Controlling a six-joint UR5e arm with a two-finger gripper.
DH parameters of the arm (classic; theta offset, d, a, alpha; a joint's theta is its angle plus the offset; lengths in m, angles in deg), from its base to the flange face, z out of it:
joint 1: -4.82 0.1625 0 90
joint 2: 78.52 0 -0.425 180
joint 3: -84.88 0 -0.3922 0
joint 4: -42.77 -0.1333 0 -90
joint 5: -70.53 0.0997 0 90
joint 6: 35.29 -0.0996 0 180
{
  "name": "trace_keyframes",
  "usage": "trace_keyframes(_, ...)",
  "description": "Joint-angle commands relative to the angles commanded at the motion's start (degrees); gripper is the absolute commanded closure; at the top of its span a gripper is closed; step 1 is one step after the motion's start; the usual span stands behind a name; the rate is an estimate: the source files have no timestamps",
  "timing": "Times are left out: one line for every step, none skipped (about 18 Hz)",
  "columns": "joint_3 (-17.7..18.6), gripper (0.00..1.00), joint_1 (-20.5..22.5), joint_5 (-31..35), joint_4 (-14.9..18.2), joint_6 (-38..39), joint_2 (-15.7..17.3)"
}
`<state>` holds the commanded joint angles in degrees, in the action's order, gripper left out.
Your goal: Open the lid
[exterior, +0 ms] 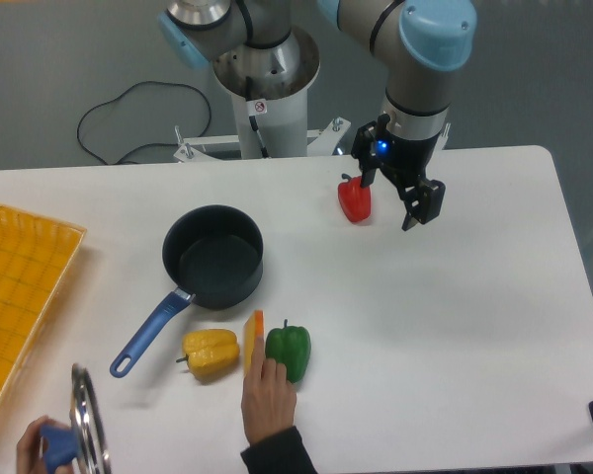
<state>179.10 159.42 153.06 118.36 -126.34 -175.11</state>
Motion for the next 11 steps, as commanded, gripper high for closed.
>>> trace_keyframes(0.0,0.00,0.0,0.0,0.0,0.0,0.0)
trace_keyframes(0.0,0.00,0.0,0.1,0.0,0.0,0.0)
trace_keyframes(0.1,0.00,0.0,0.1,0.0,0.0,-0.1)
trace_keyframes(0.3,0.00,-0.1,0.3,0.0,-0.1,0.0)
trace_keyframes(0.3,0.00,-0.2,0.4,0.0,-0.1,-0.1)
trace_keyframes(0.3,0.00,-0.5,0.4,0.0,0.0,-0.1)
trace_keyframes(0.3,0.00,-0.5,0.5,0.1,0.0,-0.1)
trace_keyframes(0.4,0.00,-0.6,0.5,0.0,0.0,0.0)
trace_keyframes(0.5,0.00,-0.6,0.5,0.0,0.0,0.0)
trace_keyframes(0.6,0.00,-0.7,0.6,0.0,0.0,0.0)
trace_keyframes(0.6,0.00,-0.7,0.6,0.0,0.0,0.0)
